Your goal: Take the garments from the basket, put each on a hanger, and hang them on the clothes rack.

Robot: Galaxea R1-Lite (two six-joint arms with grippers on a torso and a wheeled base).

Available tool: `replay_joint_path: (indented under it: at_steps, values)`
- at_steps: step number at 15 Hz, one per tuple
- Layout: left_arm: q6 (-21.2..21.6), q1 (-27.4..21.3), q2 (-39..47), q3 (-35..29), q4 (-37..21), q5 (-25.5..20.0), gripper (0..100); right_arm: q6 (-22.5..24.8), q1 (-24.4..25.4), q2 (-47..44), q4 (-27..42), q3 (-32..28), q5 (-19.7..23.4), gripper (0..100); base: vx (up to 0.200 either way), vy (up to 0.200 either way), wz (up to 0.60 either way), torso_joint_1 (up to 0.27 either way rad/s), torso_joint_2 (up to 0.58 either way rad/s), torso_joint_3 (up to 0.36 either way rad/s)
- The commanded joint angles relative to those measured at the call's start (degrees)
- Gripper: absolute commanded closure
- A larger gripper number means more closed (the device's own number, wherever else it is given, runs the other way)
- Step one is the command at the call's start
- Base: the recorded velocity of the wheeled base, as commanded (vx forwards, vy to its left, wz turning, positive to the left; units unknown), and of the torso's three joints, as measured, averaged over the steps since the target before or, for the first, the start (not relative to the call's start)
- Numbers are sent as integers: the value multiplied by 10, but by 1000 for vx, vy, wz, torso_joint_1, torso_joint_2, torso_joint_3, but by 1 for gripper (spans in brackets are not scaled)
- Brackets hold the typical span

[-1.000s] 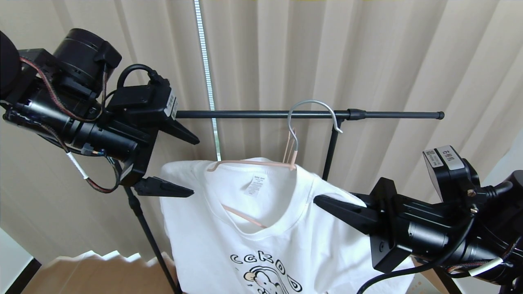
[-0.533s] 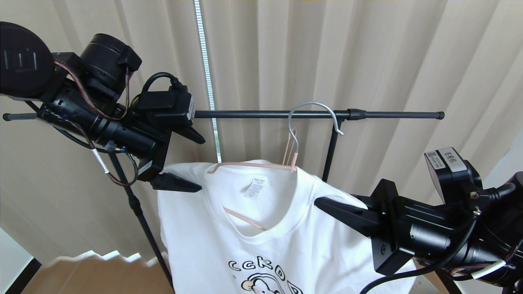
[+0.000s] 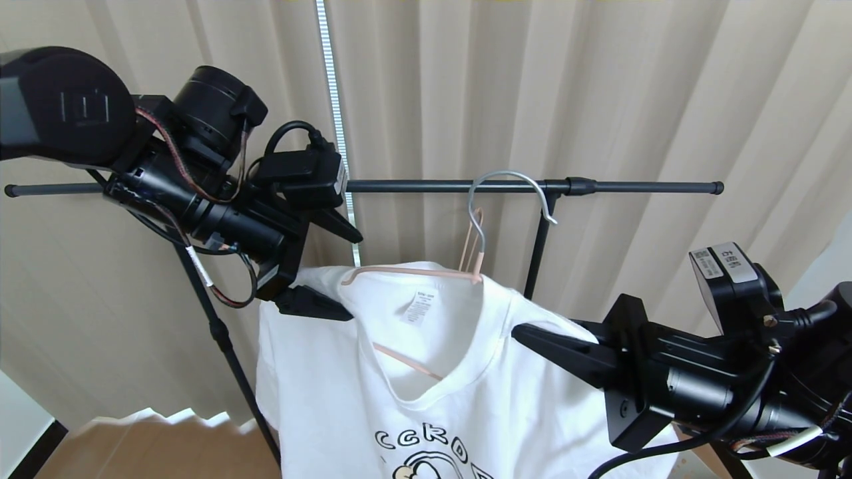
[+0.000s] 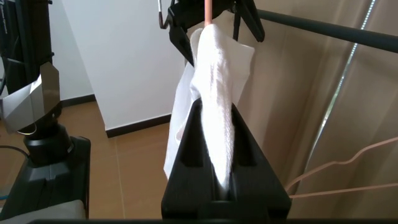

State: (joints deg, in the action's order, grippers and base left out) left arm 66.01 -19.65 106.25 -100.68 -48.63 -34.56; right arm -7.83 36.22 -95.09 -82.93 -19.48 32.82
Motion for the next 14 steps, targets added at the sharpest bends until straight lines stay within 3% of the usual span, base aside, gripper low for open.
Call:
replay_joint_path:
  at_steps: [1,14]
  values:
    - [-3,-6,4,0,0,-6,0,0,1,-1,0,1,2,100,0,0,0,0,0,0]
    - [-3,-23,8,20,-5,-35,0,0,0,1,0,-2,8,100,0,0,0,0,0,0]
